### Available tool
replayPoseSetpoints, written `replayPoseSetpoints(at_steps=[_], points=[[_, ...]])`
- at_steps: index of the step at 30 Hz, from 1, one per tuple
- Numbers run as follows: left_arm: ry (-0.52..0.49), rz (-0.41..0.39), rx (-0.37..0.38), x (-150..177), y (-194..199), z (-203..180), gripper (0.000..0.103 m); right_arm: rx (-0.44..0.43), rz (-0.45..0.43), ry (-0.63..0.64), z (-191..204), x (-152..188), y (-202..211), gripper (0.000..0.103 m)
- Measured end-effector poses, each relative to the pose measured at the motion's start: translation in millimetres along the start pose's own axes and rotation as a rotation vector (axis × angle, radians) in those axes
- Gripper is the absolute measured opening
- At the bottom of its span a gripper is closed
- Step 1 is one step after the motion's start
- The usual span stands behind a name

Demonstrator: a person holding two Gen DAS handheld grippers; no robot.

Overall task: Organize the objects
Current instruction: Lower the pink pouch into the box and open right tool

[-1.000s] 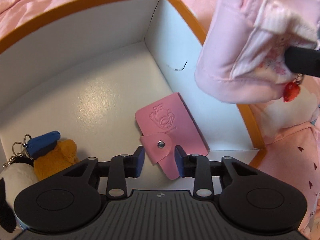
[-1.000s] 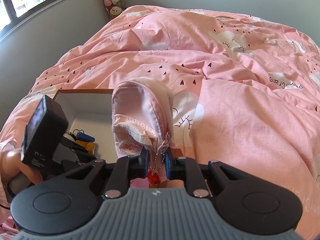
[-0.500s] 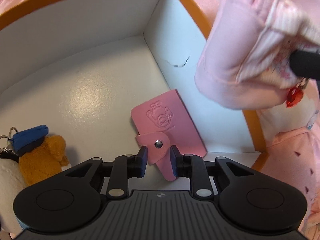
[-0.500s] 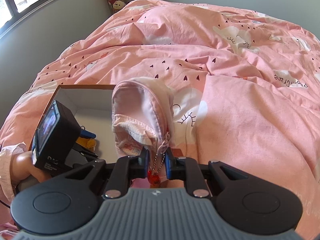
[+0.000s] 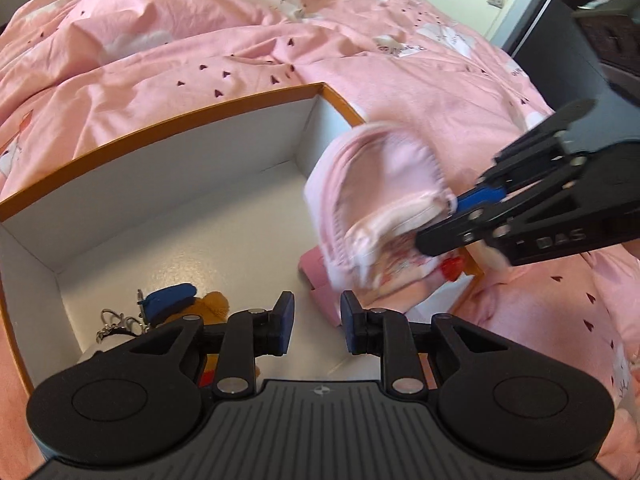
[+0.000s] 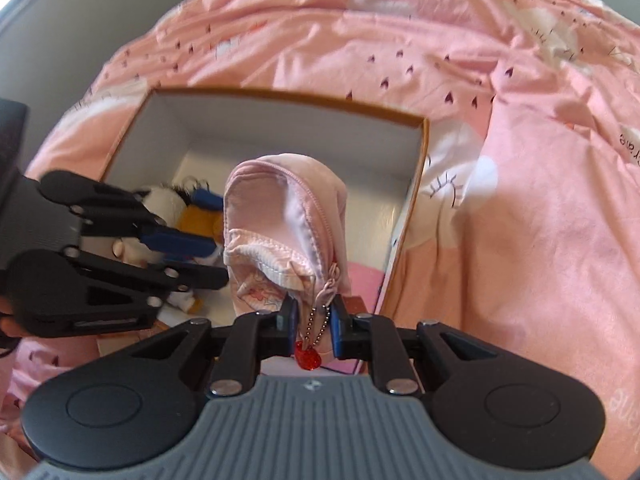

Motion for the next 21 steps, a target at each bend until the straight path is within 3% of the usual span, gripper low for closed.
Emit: replayPoseSetpoints(at_steps=[5, 9, 12, 18, 20, 21], points=[[0.020, 0.028, 0.053, 8.1, -14.3, 1.0, 0.037, -0.019, 0.149, 0.002, 0.1, 6.6, -26.7, 0.017], [0.064, 0.075, 0.078, 10.4, -30.5, 1.6, 0.038, 0.030, 0.209, 0.022, -1.7, 8.1, -40.0, 0.019], [0.076, 0.106, 0.056, 12.0, -44.7, 2.8, 0.038, 0.054, 0.246, 0.030, -2.4, 8.7, -47.8, 0.023], [0.134, 0.120, 0.065, 7.4, -57.9, 8.6, 0.037, 0.060, 0.261, 0.051, 1.6, 8.3, -48.3, 0.033], [0.159, 0.127, 0.080, 6.1, -61.3, 10.1, 0.037, 0.070, 0.244, 0.071, 3.8, 7.4, -42.4, 0.045], [0.165, 0.133, 0.078, 5.8, -63.2, 10.6, 0.037, 0.076, 0.224, 0.090, 5.4, 6.7, -37.1, 0.045]])
Point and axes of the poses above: each gripper's, at about its wrist camera, not at the fingertips, and y roughly against the way its jaws point, z to its left, x to its underside, the point moved 8 cm from there along -y, roughly the way its jaws point, and after that the axes turned 1 degree about -x, right-handed, at the moved point
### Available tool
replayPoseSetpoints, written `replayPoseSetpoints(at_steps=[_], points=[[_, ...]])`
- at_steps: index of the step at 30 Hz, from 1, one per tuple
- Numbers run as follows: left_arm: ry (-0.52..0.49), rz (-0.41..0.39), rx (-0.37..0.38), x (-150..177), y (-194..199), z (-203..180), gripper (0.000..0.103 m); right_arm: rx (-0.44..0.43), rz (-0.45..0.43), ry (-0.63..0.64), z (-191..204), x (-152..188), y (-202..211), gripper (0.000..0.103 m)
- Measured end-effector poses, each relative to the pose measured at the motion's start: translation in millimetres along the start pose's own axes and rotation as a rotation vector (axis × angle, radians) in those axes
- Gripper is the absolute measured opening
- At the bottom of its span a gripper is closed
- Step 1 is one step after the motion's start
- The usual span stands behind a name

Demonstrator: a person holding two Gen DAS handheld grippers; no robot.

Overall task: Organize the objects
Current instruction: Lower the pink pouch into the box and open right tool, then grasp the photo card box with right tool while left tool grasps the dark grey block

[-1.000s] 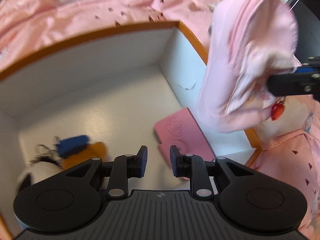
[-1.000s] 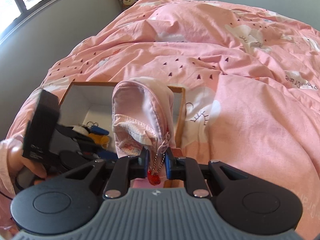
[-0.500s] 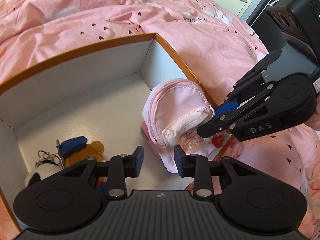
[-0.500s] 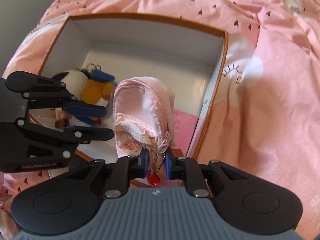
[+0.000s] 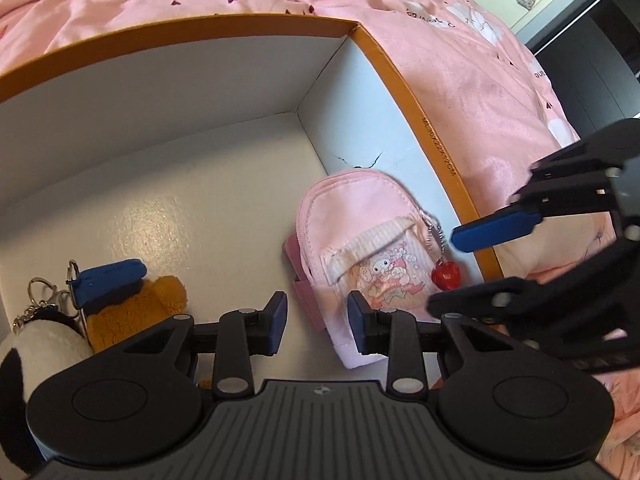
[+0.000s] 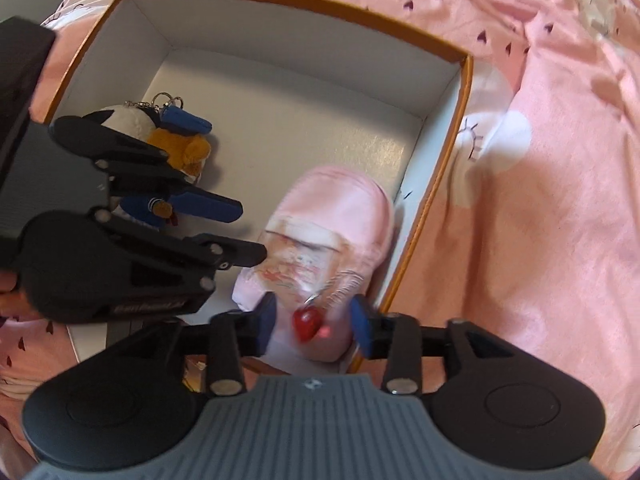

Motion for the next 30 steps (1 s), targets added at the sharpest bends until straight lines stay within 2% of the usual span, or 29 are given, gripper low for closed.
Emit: replayPoseSetpoints(at_steps=[3, 4, 5, 6, 7, 8, 9, 16, 20, 24, 28, 30], points=[[0.011, 0.017, -0.006, -0.7, -5.5, 0.3, 0.037, 0.022, -0.038, 0.028, 0.4, 0.5, 14.3, 0.041], [0.015, 0.022, -0.009, -1.1, -6.9, 0.0, 0.037, 0.027, -0.049, 0.033, 0.1, 0.3, 17.4, 0.037], [0.019, 0.025, -0.013, -1.3, -8.3, 0.1, 0.037, 0.035, -0.061, 0.038, -0.5, 0.1, 20.3, 0.026], [0.020, 0.028, -0.017, -1.5, -9.6, -0.6, 0.036, 0.047, -0.071, 0.043, -1.7, -0.2, 23.0, 0.023], [0.021, 0.027, -0.016, -1.3, -10.1, -1.5, 0.033, 0.058, -0.087, 0.047, -3.7, -0.7, 25.9, 0.023], [0.024, 0.031, -0.001, -1.1, -10.9, -3.3, 0.021, 0.067, -0.102, 0.049, -4.9, -1.2, 27.9, 0.021], [0.028, 0.033, 0.003, -0.8, -10.7, -4.9, 0.020, 0.075, -0.112, 0.049, -6.4, -1.1, 29.4, 0.020], [0.043, 0.029, -0.023, -1.8, -12.1, -8.9, 0.019, 0.065, -0.128, 0.034, -6.3, -1.0, 27.2, 0.020], [0.034, -0.003, -0.029, -0.8, 2.6, -12.8, 0.020, 0.060, -0.137, 0.037, -2.7, 1.1, 27.0, 0.020], [0.014, -0.087, -0.047, 0.8, 35.4, -22.8, 0.025, 0.058, -0.194, 0.037, 3.6, 7.4, 39.8, 0.021], [-0.007, -0.181, -0.043, 10.0, 74.9, -36.4, 0.028, 0.009, -0.287, 0.034, 18.4, 18.9, 56.3, 0.024], [-0.007, -0.216, -0.044, 17.5, 89.2, -43.8, 0.028, -0.023, -0.344, 0.033, 28.3, 26.4, 61.9, 0.034]])
Point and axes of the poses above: each gripper's, at about its wrist camera, not at the fingertips, and y roughly against the way its jaws point, z to its left, x to its underside, the point moved 8 cm from there along -y, roughly the way its jaws point, and after that the axes turned 1 degree about -x, right-handed, at the moved point
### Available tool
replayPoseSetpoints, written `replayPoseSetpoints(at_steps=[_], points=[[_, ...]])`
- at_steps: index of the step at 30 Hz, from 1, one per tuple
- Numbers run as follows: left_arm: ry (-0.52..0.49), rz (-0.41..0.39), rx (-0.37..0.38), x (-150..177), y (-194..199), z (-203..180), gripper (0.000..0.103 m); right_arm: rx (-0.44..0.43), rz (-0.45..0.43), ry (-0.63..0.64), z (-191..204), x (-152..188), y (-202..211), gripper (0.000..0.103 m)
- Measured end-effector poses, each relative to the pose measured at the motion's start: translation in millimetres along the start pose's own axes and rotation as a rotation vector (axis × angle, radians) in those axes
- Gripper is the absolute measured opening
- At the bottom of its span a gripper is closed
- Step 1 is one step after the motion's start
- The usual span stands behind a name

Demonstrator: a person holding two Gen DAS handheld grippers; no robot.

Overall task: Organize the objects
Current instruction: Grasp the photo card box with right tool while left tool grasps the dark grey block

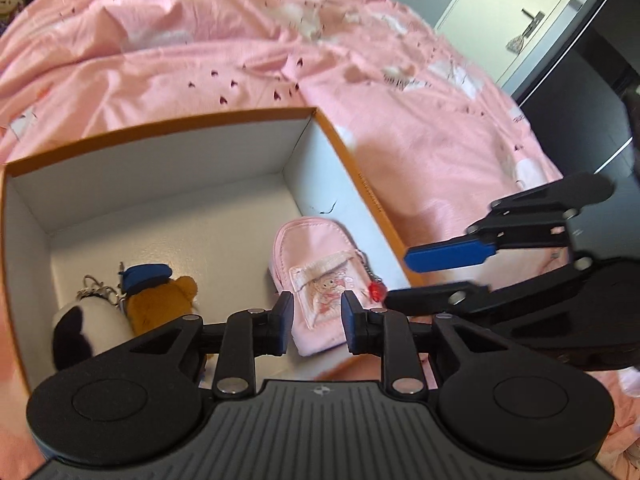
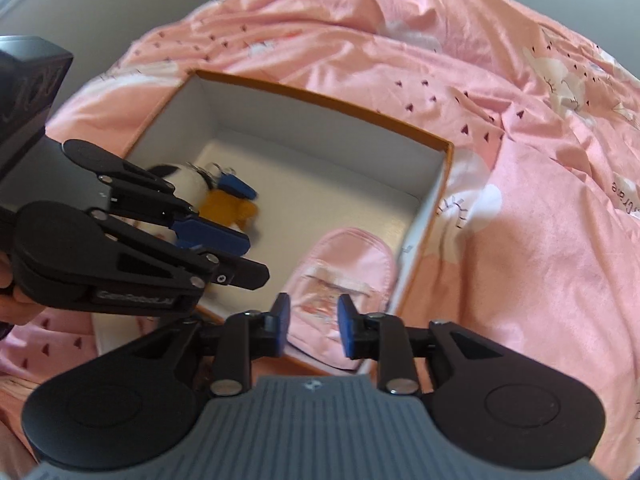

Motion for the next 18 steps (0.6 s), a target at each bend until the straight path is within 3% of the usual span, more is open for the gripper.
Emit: replayPoseSetpoints(at_steps=[7, 13, 18], points=[[0.036, -0.013, -0.027, 37.9, 32.5, -0.3, 0.028, -0.123, -0.099, -0.079, 35.4, 33.3, 5.8, 0.034], [0.130, 0.021, -0.105, 82.5, 36.0, 18.4, 0.029, -0.098, -0.130, -0.183, 51.8, 73.3, -9.5, 0.034], [0.230, 0.026, -0.126, 104.1, 27.2, 31.2, 0.046, -0.063, -0.084, -0.300, 53.0, 107.6, -33.0, 0.034]])
Point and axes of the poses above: each gripper's, at about its wrist camera, not at the fingertips, and y roughly against the way its jaws point, z to its left, x to its underside, the point moved 8 cm from there along -y, roughly the way its jaws point, and after that the axes turned 1 degree about -x, right-handed, at the moved point
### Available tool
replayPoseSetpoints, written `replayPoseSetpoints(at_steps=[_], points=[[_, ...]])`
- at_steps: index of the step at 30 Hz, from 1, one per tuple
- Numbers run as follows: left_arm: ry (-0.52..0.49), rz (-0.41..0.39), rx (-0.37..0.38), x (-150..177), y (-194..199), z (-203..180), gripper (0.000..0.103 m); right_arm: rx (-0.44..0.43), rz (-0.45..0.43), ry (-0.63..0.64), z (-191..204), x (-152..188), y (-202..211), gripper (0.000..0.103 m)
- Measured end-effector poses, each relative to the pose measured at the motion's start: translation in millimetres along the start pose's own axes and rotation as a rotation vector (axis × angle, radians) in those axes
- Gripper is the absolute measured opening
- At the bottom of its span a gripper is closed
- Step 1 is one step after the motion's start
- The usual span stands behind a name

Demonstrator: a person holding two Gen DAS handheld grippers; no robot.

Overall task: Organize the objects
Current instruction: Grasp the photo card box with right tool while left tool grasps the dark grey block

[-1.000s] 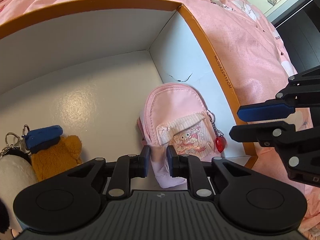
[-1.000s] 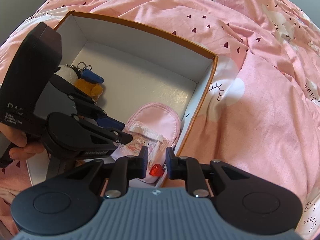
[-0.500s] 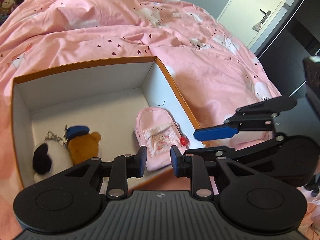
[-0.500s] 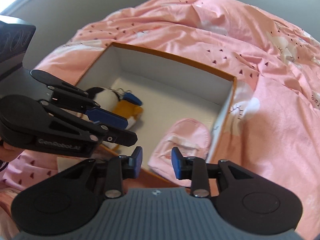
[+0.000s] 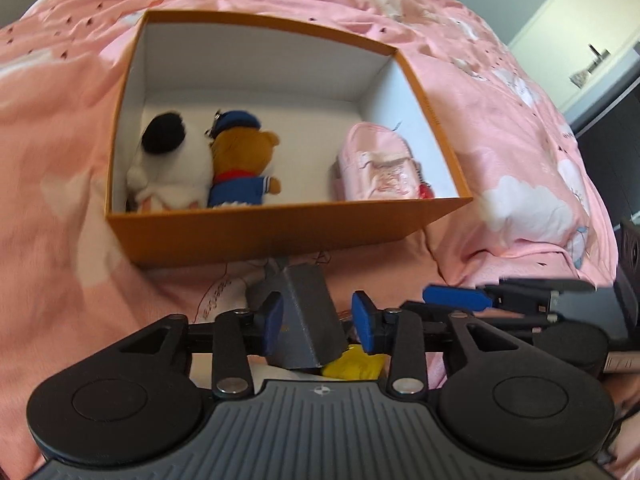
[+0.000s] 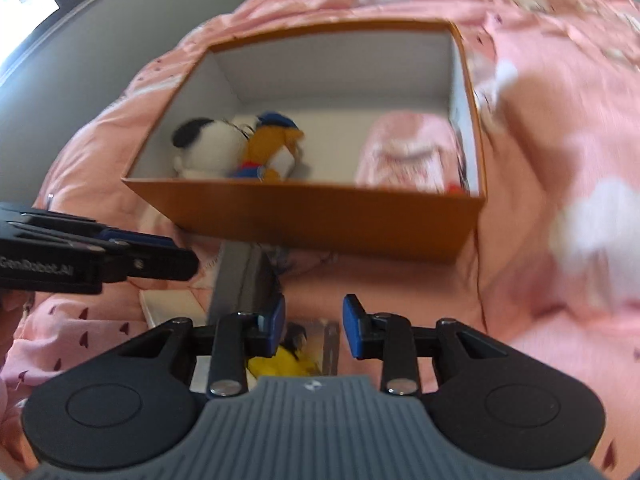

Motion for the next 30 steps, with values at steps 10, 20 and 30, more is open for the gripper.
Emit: replayPoseSetpoints(at_steps=[10, 20, 30], points=[[0.037, 0.019, -0.099, 8.8, -37.5, -0.1, 0.062, 0.047, 0.051, -0.097, -10.4, 26.9, -22.5, 0.039], [0.039, 0.085, -0.153, 9.5, -58.5, 0.4, 0.066, 0.039, 0.106, -0.116, -15.0, 32.7, -37.7, 0.042], [0.071, 0.078, -0.133, 6.4, -43.6, 15.6, 0.059, -0.046, 0.176, -0.160, -19.7, 28.1, -63.1, 0.039]])
Point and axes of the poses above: each gripper's, at about its wrist camera, not at the fingertips, and y roughly against the way its jaws point, z to its left, x to its underside, the point moved 8 cm from there along -y, roughly the way its jaws point, and after that the axes turned 1 degree about -x, right-handed, at the moved point
